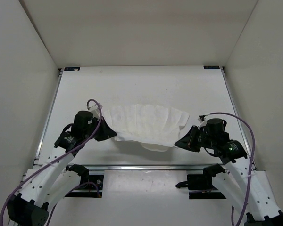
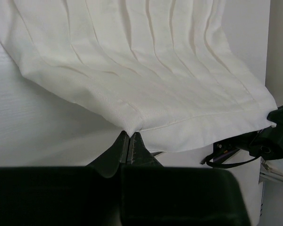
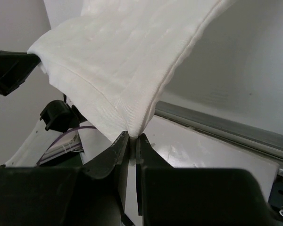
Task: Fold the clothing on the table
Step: Fold the skirt
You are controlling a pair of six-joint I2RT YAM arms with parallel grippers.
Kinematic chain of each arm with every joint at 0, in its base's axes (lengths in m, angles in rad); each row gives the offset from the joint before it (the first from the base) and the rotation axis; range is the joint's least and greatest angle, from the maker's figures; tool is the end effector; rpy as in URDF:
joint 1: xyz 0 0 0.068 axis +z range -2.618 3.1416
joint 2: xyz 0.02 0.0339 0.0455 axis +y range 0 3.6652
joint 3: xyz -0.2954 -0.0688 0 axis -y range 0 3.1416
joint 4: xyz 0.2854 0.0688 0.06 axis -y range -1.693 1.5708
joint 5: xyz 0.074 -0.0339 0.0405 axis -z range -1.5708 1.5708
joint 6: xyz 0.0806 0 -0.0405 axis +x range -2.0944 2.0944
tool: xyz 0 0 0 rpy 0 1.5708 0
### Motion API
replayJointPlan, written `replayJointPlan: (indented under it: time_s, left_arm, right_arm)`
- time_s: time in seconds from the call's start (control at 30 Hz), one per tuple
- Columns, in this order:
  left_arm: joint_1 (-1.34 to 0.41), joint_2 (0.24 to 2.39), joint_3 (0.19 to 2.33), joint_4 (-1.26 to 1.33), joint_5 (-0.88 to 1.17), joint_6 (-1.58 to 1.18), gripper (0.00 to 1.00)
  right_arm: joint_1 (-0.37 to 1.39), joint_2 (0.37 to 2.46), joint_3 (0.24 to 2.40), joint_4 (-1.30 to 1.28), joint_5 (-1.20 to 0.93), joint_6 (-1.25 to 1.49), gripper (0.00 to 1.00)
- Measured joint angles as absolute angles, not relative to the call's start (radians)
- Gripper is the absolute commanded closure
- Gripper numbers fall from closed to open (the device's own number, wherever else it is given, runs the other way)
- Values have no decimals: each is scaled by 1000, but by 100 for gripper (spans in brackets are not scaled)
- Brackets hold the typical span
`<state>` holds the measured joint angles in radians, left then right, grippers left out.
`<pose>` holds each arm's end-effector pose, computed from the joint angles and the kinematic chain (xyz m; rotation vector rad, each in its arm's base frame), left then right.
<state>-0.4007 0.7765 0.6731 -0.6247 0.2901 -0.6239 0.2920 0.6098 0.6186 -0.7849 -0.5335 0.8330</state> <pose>0.1864 -0.1040 0.2501 -0.1117 2.4138 -0.8367 0.1463 0.0868 0.2447 0.3926 2.4907 1.1397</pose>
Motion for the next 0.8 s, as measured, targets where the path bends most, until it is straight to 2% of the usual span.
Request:
replayJointPlan:
  time_s: [0.1, 0.17, 0.33, 0.37, 0.4, 0.43, 0.47, 0.5, 0.6, 0.7, 0.8]
  left_arm:
    - [-387, 765, 684, -646, 285, -625, 100]
    - [-353, 796, 703, -640, 303, -625, 100]
    - [-287, 1034, 796, -525, 371, -628, 100]
    - [-276, 1111, 830, -499, 382, -627, 98]
    - [-262, 1198, 875, -468, 395, -628, 77]
    - [-244, 1296, 927, -440, 405, -622, 47]
    - [-227, 1388, 984, -422, 405, -615, 38]
    - [-204, 1475, 1038, -397, 403, -613, 34]
    - [-140, 1648, 1106, -297, 403, -633, 34]
    - [-107, 1671, 1068, -264, 404, -648, 34]
    - [-118, 1612, 1001, -247, 402, -650, 34]
  right_arm:
    - [318, 576, 619, -783, -516, 883, 100]
    - [269, 603, 619, -759, -539, 890, 100]
    - [82, 844, 649, -591, -634, 895, 100]
    - [67, 912, 674, -548, -632, 896, 95]
    - [56, 992, 706, -501, -628, 895, 87]
    - [45, 1082, 744, -449, -629, 891, 74]
    - [37, 1157, 785, -408, -625, 884, 64]
    - [27, 1255, 843, -370, -607, 861, 60]
    - [16, 1475, 1022, -324, -561, 775, 40]
    - [29, 1546, 1106, -307, -508, 698, 34]
    - [39, 1512, 1089, -310, -437, 648, 34]
